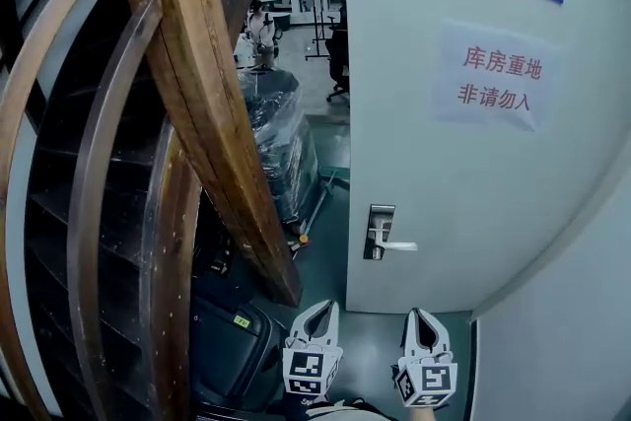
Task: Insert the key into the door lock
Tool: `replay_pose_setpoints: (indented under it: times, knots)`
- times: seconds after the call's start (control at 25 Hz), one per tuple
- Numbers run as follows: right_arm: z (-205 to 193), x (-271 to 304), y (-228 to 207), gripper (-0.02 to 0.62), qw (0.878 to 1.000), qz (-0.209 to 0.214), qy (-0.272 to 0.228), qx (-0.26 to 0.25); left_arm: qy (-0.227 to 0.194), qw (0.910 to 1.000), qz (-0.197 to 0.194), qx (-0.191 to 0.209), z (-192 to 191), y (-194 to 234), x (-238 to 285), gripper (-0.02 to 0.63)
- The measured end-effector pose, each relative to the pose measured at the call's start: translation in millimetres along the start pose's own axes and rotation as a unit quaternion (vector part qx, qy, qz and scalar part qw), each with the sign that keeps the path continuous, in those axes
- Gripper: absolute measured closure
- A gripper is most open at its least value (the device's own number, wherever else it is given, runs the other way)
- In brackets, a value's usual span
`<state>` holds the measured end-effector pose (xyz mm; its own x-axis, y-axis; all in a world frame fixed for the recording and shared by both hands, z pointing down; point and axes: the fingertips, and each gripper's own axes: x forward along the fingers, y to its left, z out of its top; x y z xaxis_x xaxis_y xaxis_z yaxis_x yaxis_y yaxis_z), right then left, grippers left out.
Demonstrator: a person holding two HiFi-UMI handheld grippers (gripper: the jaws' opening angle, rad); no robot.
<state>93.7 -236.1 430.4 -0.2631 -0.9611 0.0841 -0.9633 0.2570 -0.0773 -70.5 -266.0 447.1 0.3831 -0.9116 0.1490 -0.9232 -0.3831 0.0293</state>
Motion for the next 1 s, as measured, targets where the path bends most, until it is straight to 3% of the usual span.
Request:
replay_pose_setpoints:
  times: [0.36,1.0]
  knots:
    - [12,19,27,0.589,0.999,0.033,-0.011,0.008,-0.032,0.9989,-0.016,0.029,25,-15,8,0.602]
    - [11,33,37,0.589,0.999,0.042,-0.016,0.011,-0.034,0.9985,-0.017,0.038,29,-5,14,0.603]
